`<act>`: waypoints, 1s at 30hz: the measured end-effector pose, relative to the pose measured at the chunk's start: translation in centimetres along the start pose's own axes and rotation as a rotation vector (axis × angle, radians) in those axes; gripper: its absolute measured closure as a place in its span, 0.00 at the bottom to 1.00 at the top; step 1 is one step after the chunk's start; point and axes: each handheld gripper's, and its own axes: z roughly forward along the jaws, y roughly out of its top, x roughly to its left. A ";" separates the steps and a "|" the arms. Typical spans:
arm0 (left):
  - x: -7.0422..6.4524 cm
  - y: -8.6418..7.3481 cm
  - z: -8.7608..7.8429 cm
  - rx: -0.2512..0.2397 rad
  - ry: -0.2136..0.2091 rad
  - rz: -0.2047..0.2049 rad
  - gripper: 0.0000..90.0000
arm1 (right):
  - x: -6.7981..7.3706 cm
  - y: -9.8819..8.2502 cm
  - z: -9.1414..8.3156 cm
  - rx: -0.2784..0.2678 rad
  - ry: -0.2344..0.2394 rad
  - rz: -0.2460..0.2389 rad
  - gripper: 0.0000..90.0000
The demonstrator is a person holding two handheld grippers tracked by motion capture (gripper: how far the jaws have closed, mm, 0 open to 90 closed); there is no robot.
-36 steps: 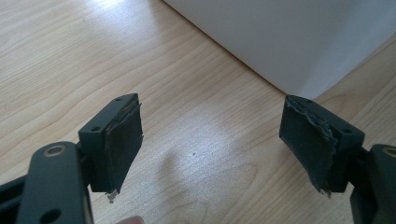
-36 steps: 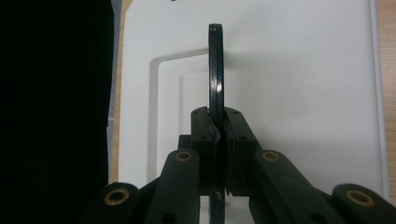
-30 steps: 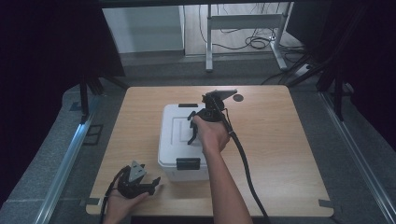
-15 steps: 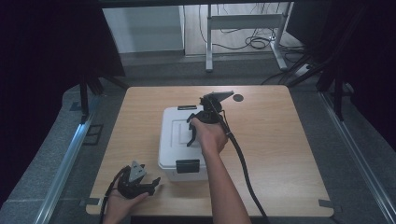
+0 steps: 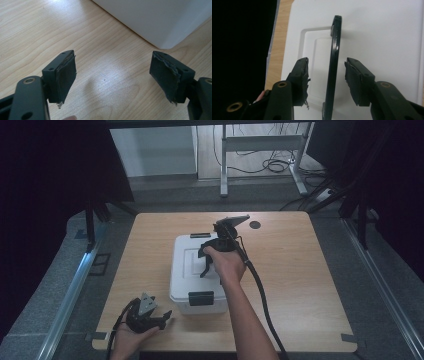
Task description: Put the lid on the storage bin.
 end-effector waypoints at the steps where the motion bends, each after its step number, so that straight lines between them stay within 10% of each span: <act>1: 0.0 -0.1 -0.1 0.002 0.002 0.002 0.24 | 0.0 0.0 -0.1 0.002 -0.002 -0.023 0.58; 18: -0.2 -0.7 -0.1 0.015 0.030 0.011 0.24 | -1.0 0.1 -3.1 -0.098 0.031 -0.240 0.52; 30: -0.2 -0.9 -0.3 0.022 0.044 0.016 0.24 | -5.8 -1.2 -5.6 -0.143 0.064 -0.298 0.50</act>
